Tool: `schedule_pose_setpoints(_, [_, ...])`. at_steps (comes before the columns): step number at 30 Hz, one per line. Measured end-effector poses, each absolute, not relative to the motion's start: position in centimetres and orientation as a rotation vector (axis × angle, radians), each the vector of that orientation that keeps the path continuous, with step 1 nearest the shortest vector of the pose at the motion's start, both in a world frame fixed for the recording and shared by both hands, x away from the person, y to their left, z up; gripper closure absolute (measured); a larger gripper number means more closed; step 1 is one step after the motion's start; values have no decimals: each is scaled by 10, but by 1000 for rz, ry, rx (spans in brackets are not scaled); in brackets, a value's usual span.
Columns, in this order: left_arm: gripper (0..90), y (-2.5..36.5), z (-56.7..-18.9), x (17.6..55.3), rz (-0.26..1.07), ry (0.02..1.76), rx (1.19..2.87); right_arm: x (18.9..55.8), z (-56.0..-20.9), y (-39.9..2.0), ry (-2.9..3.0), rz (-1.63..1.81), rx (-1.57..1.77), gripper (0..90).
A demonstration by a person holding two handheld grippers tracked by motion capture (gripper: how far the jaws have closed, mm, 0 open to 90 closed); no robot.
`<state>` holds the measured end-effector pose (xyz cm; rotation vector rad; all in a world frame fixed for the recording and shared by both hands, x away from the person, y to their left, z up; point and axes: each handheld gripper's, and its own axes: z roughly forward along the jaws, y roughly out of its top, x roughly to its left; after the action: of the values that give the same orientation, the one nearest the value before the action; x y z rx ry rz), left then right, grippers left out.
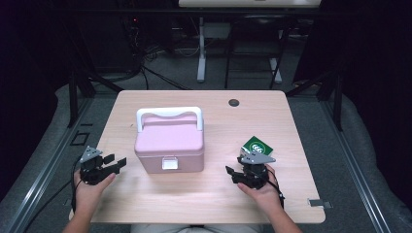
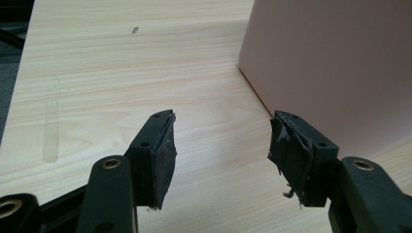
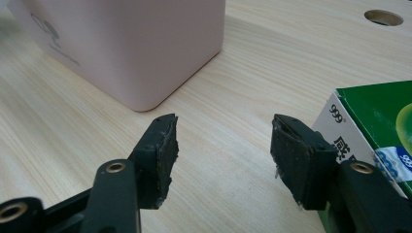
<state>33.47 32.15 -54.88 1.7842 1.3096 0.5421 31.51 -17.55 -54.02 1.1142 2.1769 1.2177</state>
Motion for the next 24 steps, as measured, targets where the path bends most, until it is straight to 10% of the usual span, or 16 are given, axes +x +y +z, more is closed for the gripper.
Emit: schedule_pose_setpoints(24, [557, 312, -535, 330, 464, 1242, 1766, 317, -542, -172, 2193, 1218, 1148, 535])
